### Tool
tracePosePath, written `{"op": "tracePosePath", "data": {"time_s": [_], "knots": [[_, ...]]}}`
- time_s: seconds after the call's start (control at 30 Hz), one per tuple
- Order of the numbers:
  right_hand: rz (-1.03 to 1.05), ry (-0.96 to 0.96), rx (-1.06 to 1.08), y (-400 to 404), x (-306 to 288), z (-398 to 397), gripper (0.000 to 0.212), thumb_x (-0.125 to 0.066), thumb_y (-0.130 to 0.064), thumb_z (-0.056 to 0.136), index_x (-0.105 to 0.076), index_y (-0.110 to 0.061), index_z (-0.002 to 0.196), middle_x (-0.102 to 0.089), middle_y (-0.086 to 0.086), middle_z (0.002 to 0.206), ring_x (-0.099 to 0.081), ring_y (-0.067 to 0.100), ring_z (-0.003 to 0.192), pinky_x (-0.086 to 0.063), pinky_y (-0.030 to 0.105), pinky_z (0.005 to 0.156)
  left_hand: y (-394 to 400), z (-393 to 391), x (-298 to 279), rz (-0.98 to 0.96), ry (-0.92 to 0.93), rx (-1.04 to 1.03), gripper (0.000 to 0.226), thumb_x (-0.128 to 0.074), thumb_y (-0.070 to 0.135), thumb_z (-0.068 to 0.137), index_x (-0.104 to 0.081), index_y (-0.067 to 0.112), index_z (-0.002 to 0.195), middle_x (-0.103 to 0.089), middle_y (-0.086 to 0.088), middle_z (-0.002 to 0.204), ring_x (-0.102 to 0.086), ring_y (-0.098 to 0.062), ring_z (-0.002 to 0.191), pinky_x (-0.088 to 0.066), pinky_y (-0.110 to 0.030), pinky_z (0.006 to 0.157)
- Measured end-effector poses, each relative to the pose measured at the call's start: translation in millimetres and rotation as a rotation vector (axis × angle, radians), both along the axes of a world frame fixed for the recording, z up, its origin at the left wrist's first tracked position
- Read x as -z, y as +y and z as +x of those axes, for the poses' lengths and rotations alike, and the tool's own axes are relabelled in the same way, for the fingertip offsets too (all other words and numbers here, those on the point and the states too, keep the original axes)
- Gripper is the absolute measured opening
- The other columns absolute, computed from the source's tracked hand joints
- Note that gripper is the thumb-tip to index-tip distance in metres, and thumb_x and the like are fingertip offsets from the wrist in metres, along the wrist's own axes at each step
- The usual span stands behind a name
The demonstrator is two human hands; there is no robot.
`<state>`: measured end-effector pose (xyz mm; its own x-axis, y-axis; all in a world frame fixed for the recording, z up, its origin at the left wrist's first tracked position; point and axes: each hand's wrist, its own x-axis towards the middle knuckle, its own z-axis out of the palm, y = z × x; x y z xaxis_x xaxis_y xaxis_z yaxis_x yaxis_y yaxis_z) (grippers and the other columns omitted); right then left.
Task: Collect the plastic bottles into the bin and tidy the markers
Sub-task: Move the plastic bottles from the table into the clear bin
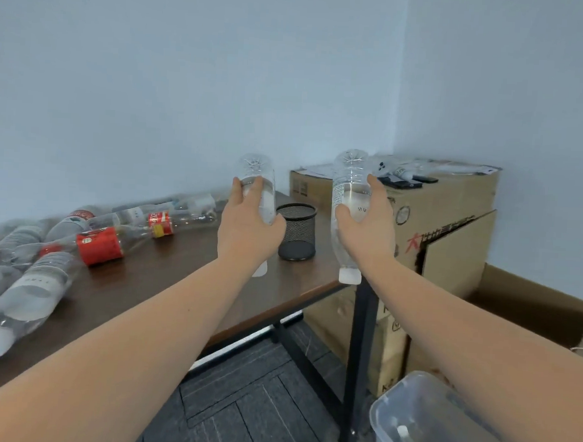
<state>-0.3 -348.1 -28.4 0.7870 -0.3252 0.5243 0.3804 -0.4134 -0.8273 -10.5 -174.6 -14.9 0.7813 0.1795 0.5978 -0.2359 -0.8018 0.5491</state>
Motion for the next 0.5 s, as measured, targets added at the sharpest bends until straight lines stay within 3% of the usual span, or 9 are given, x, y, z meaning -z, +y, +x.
{"op": "tracePosePath", "data": {"time_s": [0.2, 0.37, 0.5], "knots": [[-0.030, 0.131, 0.135, -95, 39, -17, 0.065, -0.055, -0.029, 0.088, -0.025, -0.031, 0.146, -0.035, 0.000, 0.148, -0.041, 0.020, 0.129, -0.040, 0.038, 0.095, -103, 11, 22, 0.065, 0.085, 0.154, 0.067, -0.053, 0.032, 0.084, -0.028, 0.030, 0.146, -0.015, -0.001, 0.157, -0.031, -0.026, 0.137, -0.041, -0.043, 0.101], [-0.089, 0.247, 0.233, -167, 79, -27, 0.067, -0.057, -0.029, 0.090, -0.022, -0.030, 0.147, -0.036, 0.003, 0.145, -0.047, 0.023, 0.122, -0.042, 0.035, 0.087, -184, 12, 52, 0.094, 0.168, 0.284, 0.070, -0.055, 0.031, 0.087, -0.023, 0.029, 0.150, -0.004, -0.002, 0.161, -0.024, -0.023, 0.142, -0.035, -0.038, 0.103], [-0.129, 0.391, 0.266, -217, 119, -34, 0.069, -0.056, -0.029, 0.090, -0.019, -0.031, 0.148, -0.033, 0.006, 0.147, -0.049, 0.028, 0.122, -0.046, 0.042, 0.092, -236, 14, 93, 0.153, 0.253, 0.364, 0.071, -0.055, 0.031, 0.087, -0.023, 0.027, 0.149, -0.006, -0.004, 0.160, -0.025, -0.027, 0.140, -0.035, -0.039, 0.103]]}}
